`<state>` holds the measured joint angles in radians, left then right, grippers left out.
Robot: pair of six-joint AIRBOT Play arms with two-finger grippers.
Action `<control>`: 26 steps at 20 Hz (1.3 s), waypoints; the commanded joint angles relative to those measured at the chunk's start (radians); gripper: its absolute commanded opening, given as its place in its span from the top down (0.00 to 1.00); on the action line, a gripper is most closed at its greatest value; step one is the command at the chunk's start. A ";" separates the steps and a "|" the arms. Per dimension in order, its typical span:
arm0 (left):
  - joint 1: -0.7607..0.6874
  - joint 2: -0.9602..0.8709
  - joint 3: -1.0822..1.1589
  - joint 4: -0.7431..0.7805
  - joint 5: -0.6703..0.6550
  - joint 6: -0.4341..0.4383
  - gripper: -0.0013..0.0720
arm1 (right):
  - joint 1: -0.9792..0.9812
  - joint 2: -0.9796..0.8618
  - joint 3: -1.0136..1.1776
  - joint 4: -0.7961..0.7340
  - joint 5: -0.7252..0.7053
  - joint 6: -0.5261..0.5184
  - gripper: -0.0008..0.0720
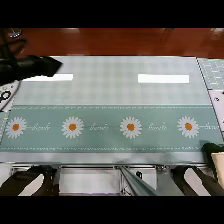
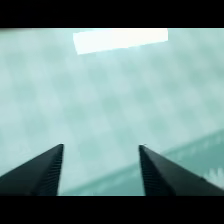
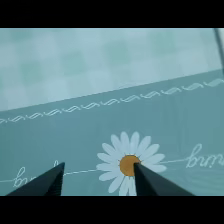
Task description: Fold the shirts.
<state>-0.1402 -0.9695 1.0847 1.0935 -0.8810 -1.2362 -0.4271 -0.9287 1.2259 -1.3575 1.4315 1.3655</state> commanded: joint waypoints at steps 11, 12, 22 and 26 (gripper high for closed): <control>-0.315 -0.174 0.002 0.583 -0.532 -0.406 0.00 | 0.499 -0.231 0.000 -0.210 -0.015 0.069 0.17; -0.315 -0.174 0.002 0.583 -0.524 -0.428 0.00 | 0.499 -0.231 0.000 -0.233 -0.002 0.068 0.17; -0.315 -0.023 0.037 0.582 -0.230 -0.679 0.02 | 0.499 -0.231 0.000 -0.298 0.033 0.100 0.17; -0.315 -0.036 0.037 0.582 -0.227 -0.679 0.02 | 0.499 -0.231 0.000 -0.301 0.033 0.100 0.17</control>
<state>-0.4545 -1.0039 1.1206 1.6756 -1.1248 -1.9022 0.0711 -1.1591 1.2259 -1.6573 1.4635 1.4601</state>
